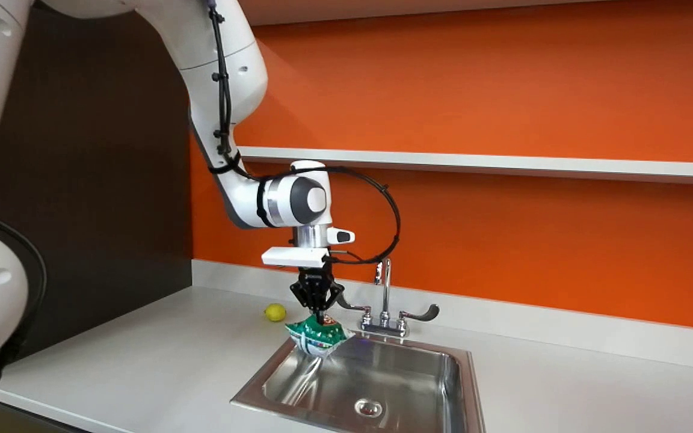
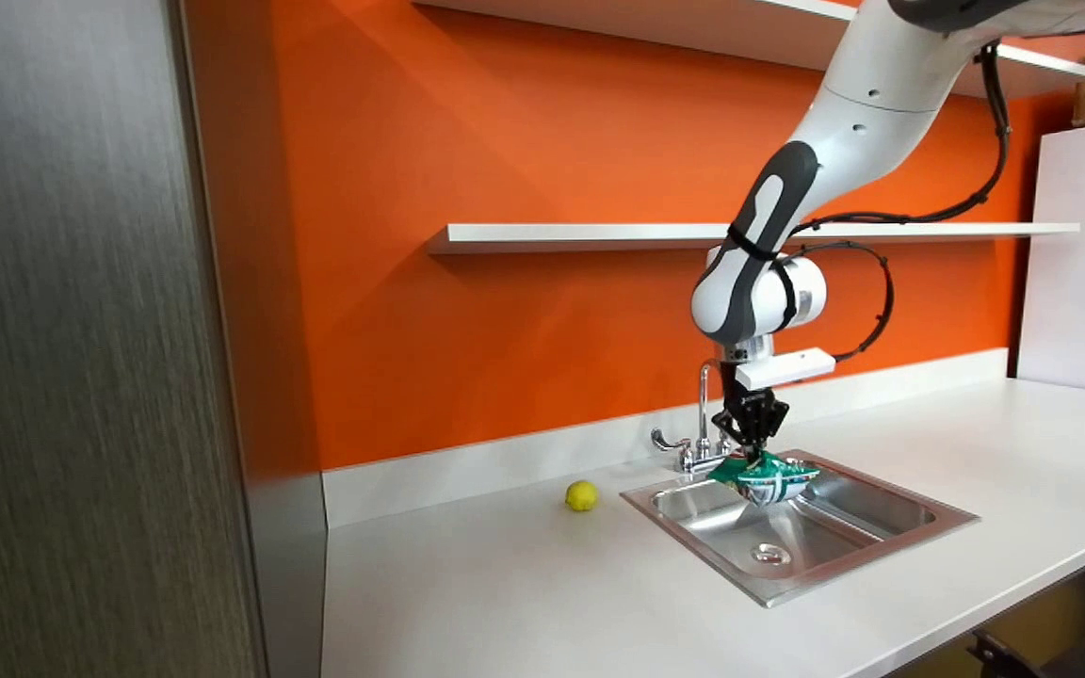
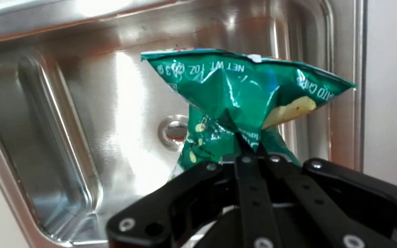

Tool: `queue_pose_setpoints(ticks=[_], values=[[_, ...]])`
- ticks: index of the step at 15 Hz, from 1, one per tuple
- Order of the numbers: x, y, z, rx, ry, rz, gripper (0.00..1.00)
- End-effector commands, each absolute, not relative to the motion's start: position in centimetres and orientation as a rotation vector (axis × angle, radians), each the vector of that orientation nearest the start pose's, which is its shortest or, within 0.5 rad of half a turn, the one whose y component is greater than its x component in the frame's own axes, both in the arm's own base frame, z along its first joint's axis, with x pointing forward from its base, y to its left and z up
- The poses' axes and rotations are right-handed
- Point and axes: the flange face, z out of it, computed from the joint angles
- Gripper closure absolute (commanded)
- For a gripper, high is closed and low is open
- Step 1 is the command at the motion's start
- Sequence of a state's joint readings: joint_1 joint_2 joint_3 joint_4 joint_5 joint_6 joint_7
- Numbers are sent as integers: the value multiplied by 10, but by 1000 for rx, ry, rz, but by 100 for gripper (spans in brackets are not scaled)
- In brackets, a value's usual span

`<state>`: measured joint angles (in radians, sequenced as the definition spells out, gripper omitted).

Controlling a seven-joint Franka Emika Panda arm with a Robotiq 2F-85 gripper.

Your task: Remove the packet from the sink

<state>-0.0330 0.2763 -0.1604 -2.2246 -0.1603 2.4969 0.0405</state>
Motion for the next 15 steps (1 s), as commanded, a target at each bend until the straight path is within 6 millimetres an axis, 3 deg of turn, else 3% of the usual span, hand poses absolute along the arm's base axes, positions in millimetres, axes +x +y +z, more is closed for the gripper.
queue_pose_setpoints(ticks=[1, 5, 10, 12, 15], values=[[532, -68, 280, -3309, 131, 14, 100], [545, -2, 283, -3314, 21, -2, 100], [552, 88, 264, -3310, -159, 10, 100], [552, 115, 252, -3311, -219, 29, 100], [549, 140, 231, -3313, -283, 72, 100]])
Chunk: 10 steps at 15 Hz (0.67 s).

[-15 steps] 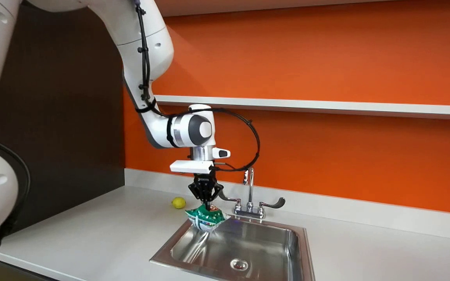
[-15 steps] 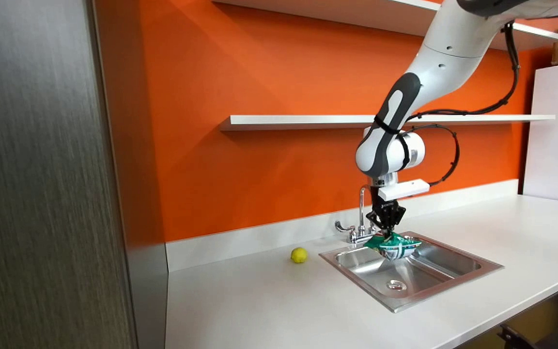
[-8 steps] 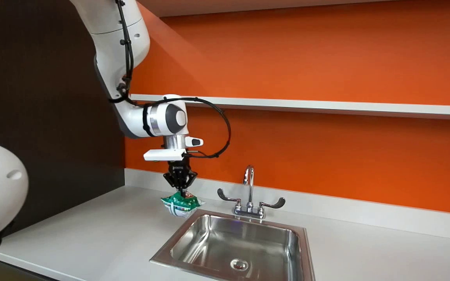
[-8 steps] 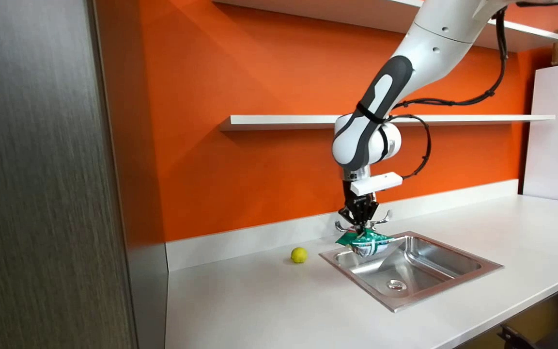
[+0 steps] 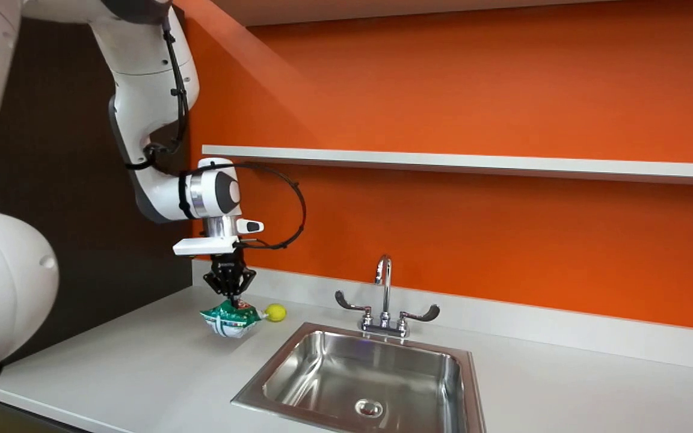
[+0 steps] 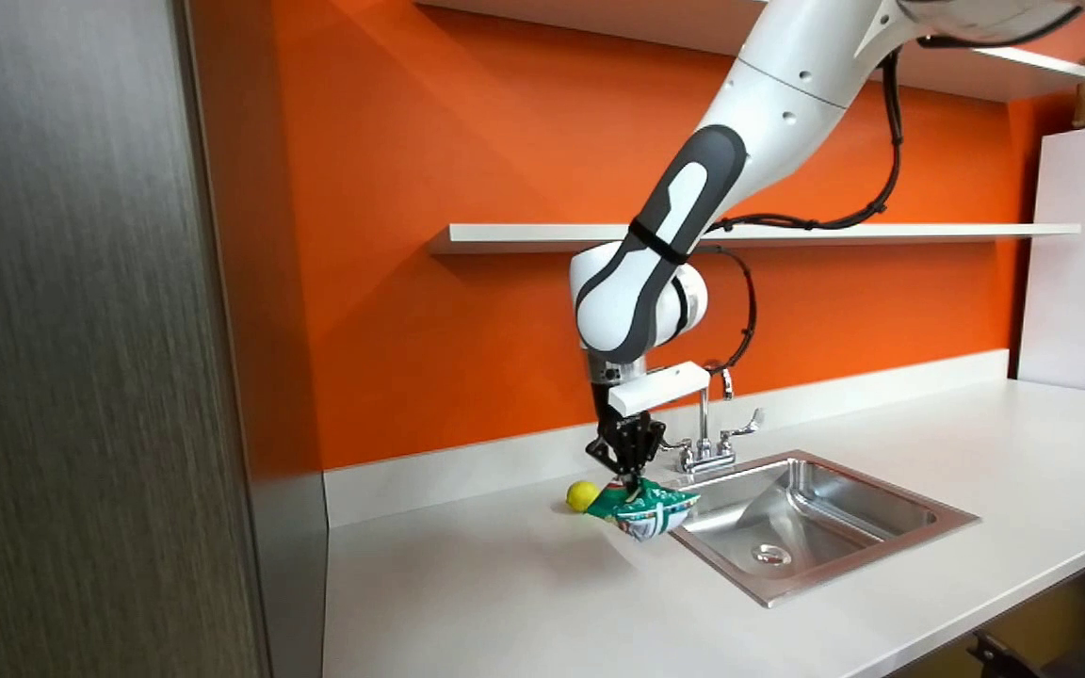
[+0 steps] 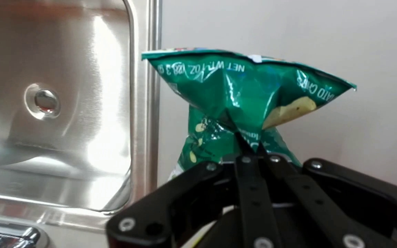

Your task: Remove the packet from the sink

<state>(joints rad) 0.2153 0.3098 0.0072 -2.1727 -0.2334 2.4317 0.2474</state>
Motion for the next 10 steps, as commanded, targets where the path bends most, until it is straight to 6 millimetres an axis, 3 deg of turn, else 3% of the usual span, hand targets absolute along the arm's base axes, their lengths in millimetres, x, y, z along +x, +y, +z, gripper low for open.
queue_pose_setpoints(ticks=[1, 6, 8, 10], values=[[547, 145, 223, -3314, -301, 85, 100], [541, 156, 200, -3320, -340, 151, 100], [540, 157, 198, -3320, -344, 153, 72], [538, 157, 201, -3319, -329, 146, 57]])
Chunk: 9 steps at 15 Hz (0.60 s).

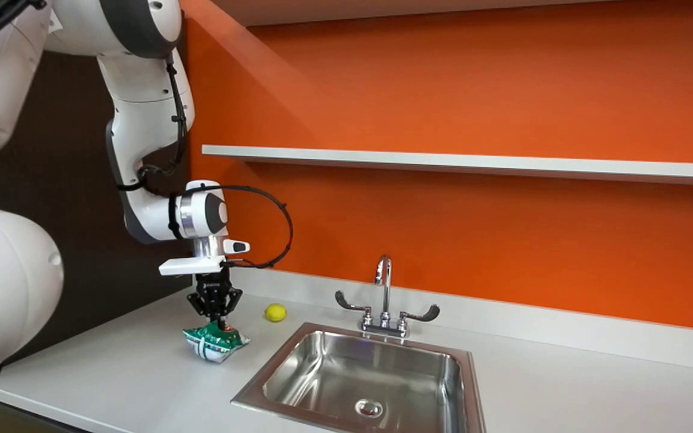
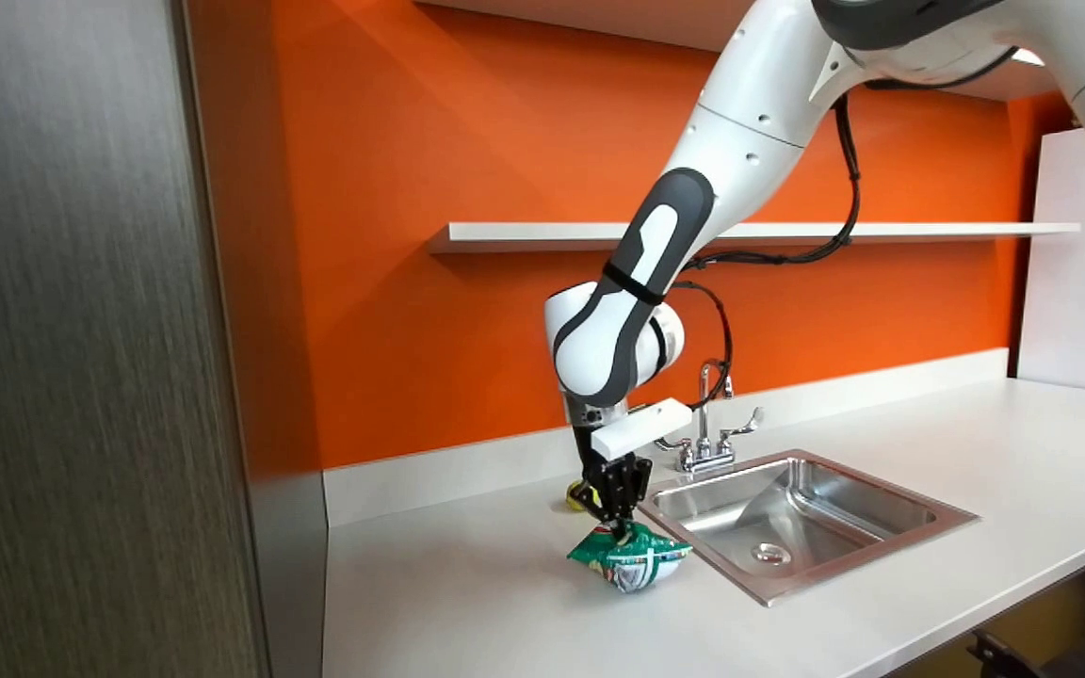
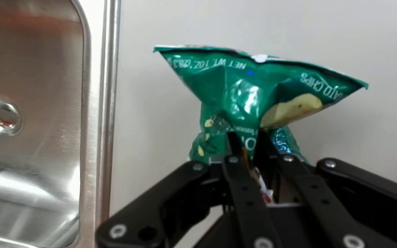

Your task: Remove the packet from the sink

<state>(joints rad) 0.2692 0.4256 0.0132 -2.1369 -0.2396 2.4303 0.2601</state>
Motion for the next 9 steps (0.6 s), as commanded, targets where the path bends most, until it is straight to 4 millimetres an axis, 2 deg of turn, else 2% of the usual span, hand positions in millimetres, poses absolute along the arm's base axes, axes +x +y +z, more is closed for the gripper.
queue_pose_setpoints(ticks=[1, 3, 7, 9], values=[[537, 157, 204, -3319, -315, 138, 51], [535, 158, 217, -3311, -272, 107, 35], [530, 157, 254, -3296, -155, 14, 5], [524, 158, 272, -3271, -76, -29, 0]])
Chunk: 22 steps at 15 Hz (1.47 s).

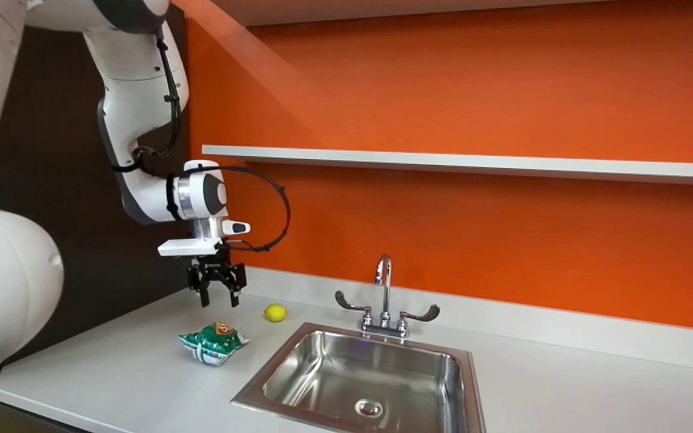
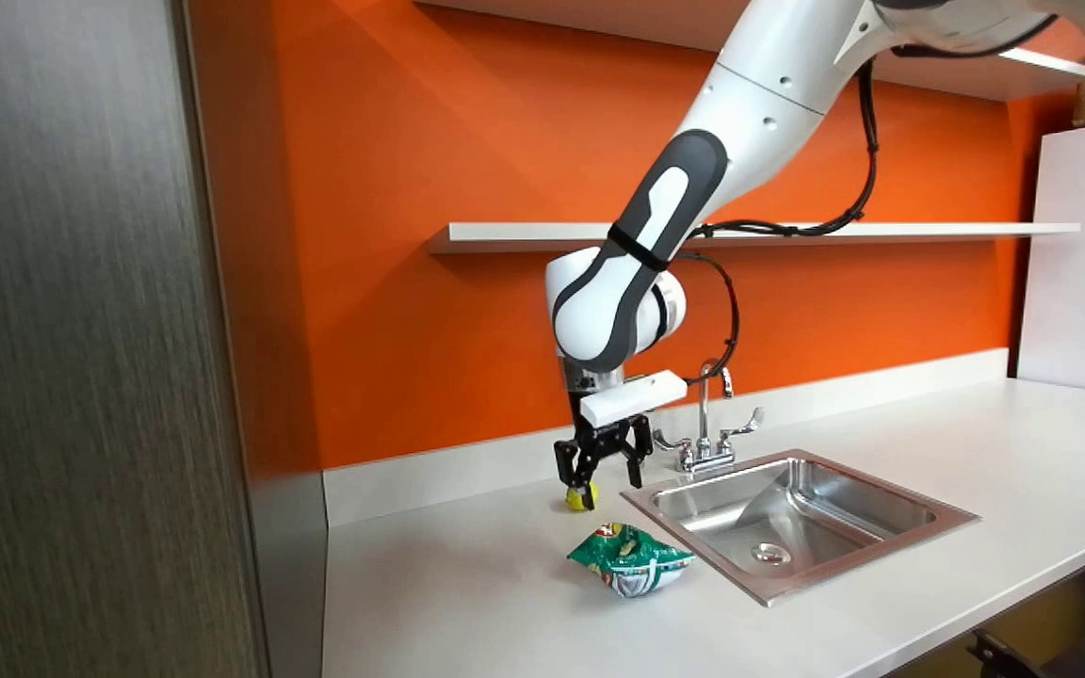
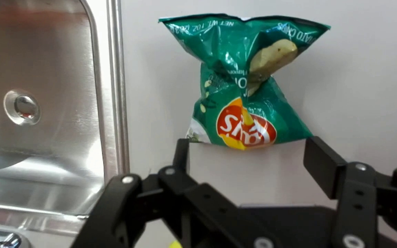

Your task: Remove the packet from the sink

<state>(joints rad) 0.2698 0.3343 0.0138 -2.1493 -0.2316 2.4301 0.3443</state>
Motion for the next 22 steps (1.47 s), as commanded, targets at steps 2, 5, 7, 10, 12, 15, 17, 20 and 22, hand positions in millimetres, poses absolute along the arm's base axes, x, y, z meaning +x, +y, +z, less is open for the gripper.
queue_pose_setpoints(ticks=[2, 5, 7, 10, 12, 15, 17, 20, 22], values=[[514, 160, 290, -3228, 16, -69, 0], [492, 164, 315, -3169, 144, -113, 0], [473, 167, 331, -3144, 206, -120, 0], [444, 170, 352, -3125, 252, -129, 0], [426, 172, 363, -3111, 248, -131, 0], [398, 174, 379, -3067, 134, -88, 0], [383, 173, 388, -3059, 86, -72, 0], [364, 169, 398, -3083, 51, -33, 0], [379, 174, 393, -3076, 83, -52, 0]])
